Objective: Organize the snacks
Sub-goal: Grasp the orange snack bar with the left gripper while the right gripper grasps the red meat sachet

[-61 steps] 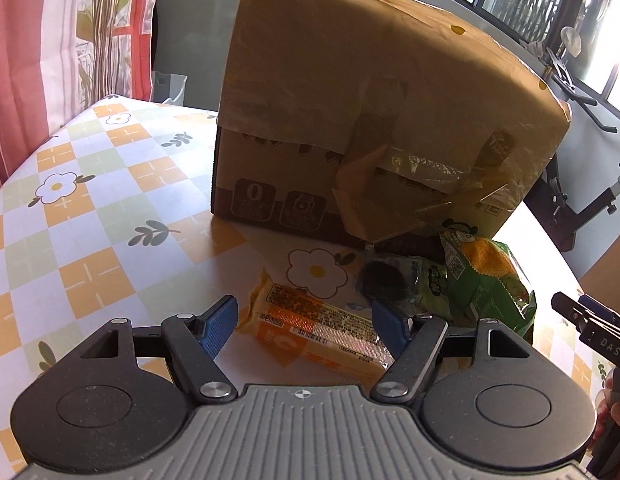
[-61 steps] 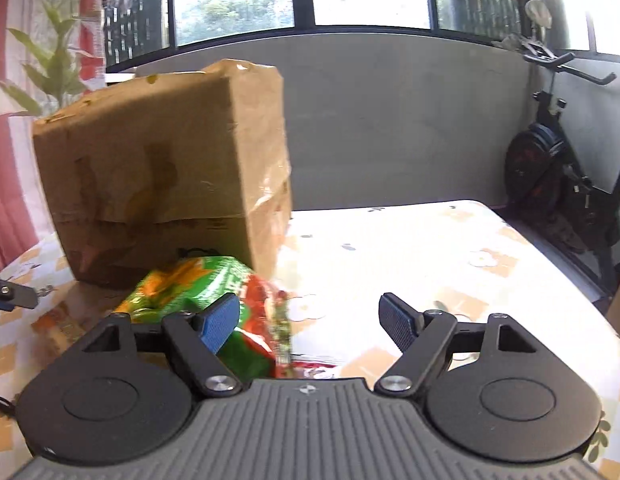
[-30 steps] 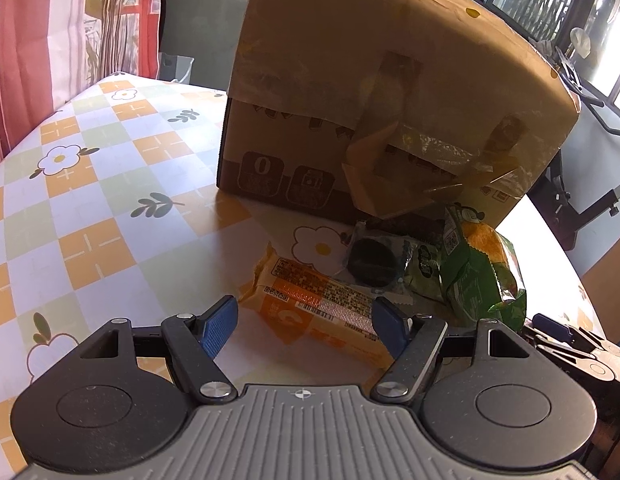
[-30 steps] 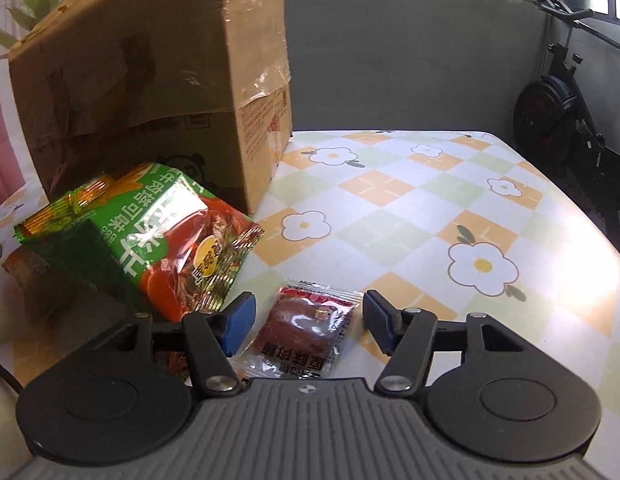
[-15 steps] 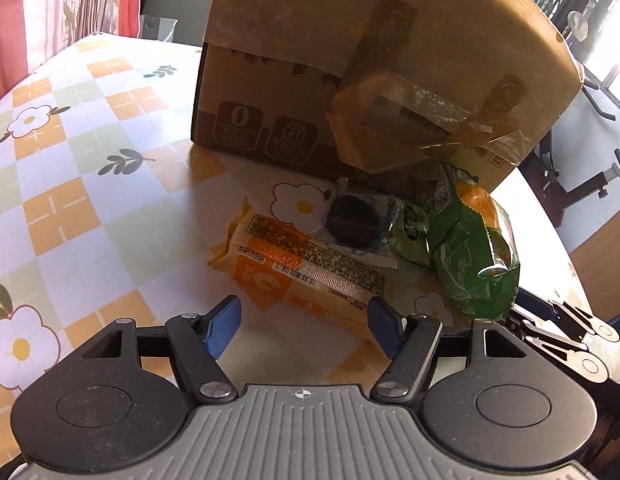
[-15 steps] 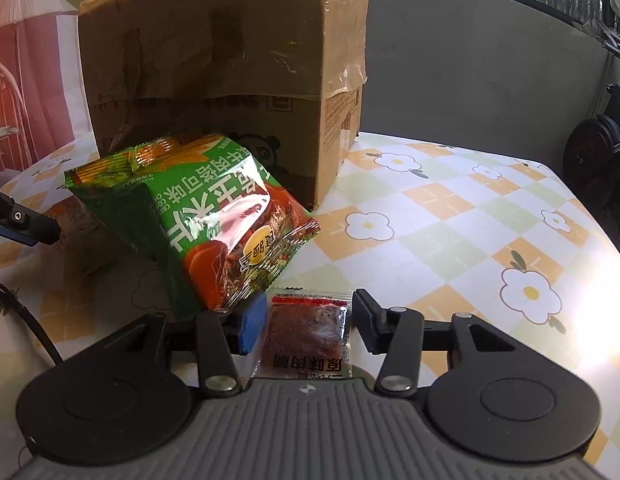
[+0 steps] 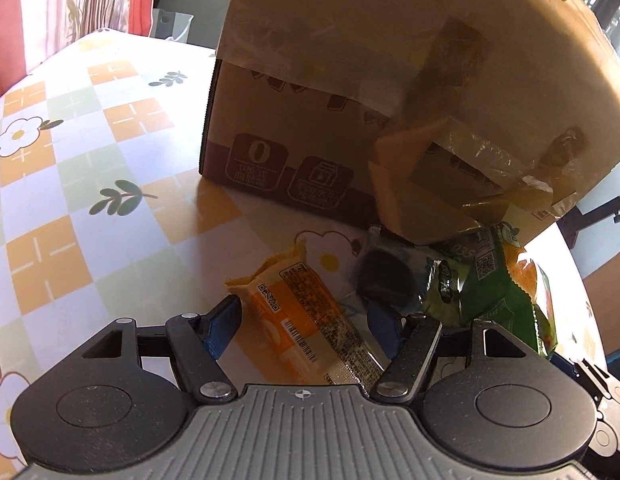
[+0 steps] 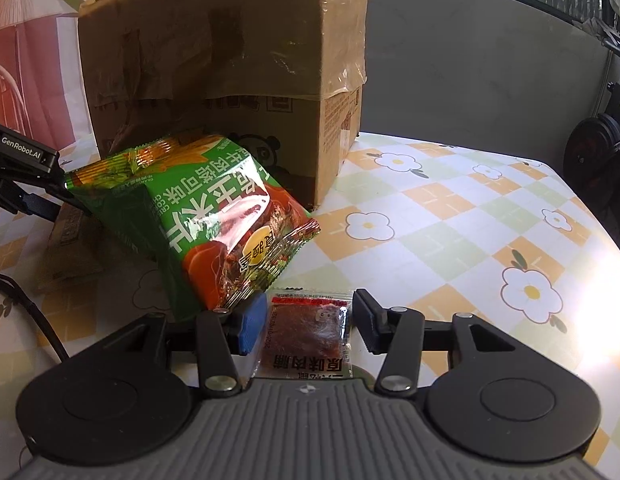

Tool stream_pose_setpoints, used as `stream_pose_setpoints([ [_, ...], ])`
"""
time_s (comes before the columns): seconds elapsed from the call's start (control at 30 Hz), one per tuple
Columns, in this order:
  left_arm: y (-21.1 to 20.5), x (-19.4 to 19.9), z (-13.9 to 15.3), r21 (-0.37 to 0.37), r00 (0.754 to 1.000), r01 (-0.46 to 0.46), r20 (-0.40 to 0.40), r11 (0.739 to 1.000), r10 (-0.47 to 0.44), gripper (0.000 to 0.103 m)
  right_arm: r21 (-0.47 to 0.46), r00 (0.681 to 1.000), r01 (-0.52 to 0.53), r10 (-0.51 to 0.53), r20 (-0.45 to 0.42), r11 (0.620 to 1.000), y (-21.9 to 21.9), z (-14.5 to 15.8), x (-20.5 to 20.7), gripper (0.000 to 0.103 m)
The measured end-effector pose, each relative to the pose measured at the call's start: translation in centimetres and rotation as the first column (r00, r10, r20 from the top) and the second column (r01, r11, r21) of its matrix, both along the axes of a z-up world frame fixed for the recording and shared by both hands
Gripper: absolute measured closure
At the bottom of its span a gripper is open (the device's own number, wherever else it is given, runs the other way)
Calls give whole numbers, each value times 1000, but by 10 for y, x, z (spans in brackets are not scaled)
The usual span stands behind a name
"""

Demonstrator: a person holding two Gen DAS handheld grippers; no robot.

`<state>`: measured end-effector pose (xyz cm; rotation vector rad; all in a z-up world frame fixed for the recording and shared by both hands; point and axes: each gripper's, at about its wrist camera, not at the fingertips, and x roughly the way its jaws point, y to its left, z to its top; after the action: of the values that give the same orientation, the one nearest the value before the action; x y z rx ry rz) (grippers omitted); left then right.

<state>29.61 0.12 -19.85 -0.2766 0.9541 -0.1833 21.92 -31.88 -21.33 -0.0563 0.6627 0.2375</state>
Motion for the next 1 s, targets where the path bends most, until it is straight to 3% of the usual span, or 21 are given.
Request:
stream_pose_setpoints([
  [0.2,-18,-9,-1,78,998,54,15,996,-55,25,-1,1000,-1,1,1,1000,1,0,0,51],
  [0.37,-40,-13,-6,210,992,119,24,970,-127,21,-1,1000,-1,1,1,1000,1,0,0,51],
  [0.77,-13,-27,-9,213,996,82,20,974,-88,22,0,1000,-1,1,1,1000,1,0,-1,51],
  [0.87,-5,-30,-8,208,997,55,35,977,-64,33,0,1000,-1,1,1,1000,1,0,-1,51],
  [0.93,-3,-34,-7,239,998,43,40,970,-54,50,0,1000,-2,2,1,1000,1,0,-1,51],
  [1.0,0,-34,-8,242,998,32,47,970,-45,55,0,1000,-2,2,1,1000,1,0,-1,51],
])
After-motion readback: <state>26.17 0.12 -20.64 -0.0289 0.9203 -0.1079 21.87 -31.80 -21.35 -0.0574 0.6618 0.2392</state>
